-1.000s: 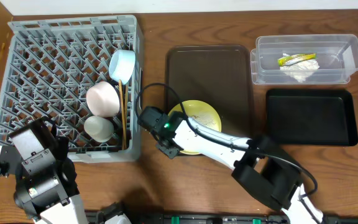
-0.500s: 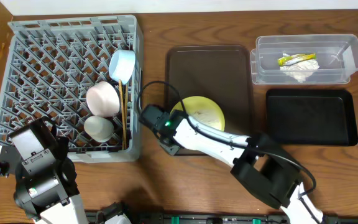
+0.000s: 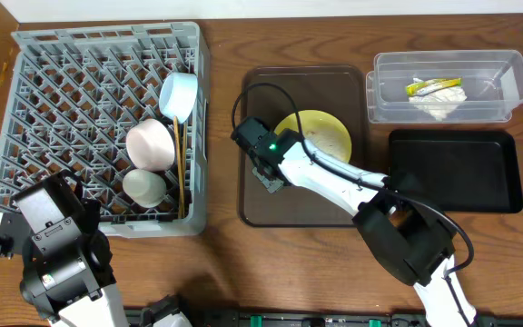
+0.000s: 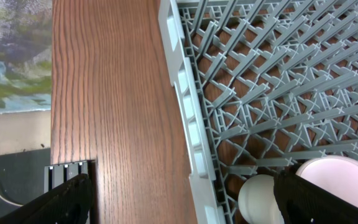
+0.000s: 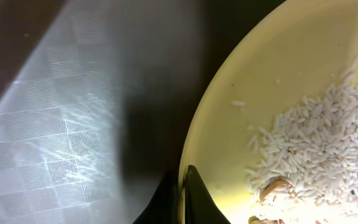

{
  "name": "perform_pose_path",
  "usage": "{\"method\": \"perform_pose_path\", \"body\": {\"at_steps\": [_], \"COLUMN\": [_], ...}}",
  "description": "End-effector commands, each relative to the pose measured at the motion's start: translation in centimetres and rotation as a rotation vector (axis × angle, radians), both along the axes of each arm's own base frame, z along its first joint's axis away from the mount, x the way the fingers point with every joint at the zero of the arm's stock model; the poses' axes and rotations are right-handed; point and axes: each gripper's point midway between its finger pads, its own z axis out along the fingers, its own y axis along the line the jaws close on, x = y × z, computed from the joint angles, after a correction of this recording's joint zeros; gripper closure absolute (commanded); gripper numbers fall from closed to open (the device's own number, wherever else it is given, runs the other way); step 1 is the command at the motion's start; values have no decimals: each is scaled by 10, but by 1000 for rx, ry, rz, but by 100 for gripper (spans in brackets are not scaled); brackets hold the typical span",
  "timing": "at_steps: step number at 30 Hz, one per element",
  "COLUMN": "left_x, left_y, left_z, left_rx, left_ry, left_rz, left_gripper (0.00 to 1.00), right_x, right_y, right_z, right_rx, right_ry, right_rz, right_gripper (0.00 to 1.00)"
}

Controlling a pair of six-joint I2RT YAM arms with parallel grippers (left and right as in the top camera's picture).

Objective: Sort waste into correct bins and load items into the dishwasher
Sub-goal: 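Lift the yellow plate and carry it toward the black tray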

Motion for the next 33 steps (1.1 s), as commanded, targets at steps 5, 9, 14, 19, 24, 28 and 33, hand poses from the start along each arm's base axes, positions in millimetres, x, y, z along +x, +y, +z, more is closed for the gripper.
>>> {"method": "perform_pose_path", "body": {"at_steps": [5, 9, 14, 19, 24, 28, 33], "left_x": [-2, -2, -2, -2, -2, -2, -2], "left_y": [2, 2, 2, 2, 2, 2, 2], "left_z": [6, 6, 6, 6, 6, 6, 6], "left_rx": [13, 13, 13, 13, 13, 13, 13], "left_ry": [-11, -11, -11, -11, -11, -11, -11], "left_rz": [18, 18, 18, 18, 18, 18, 18], "left_gripper": [6, 6, 6, 6, 6, 6, 6], "right_x": [8, 10, -1, 2, 3, 2, 6], "right_y": [9, 12, 16, 9, 1, -2, -3], "right_z": [16, 28, 27, 33, 38, 38, 43], "right_rx": [-36, -71, -78, -127, -167, -180, -191], "right_ry": [-63, -136, -136, -204, -253, -250, -277], "right_rz": [7, -32, -45, -91, -131, -132, -141], "right_gripper": [99, 99, 99, 99, 99, 99, 99]}}
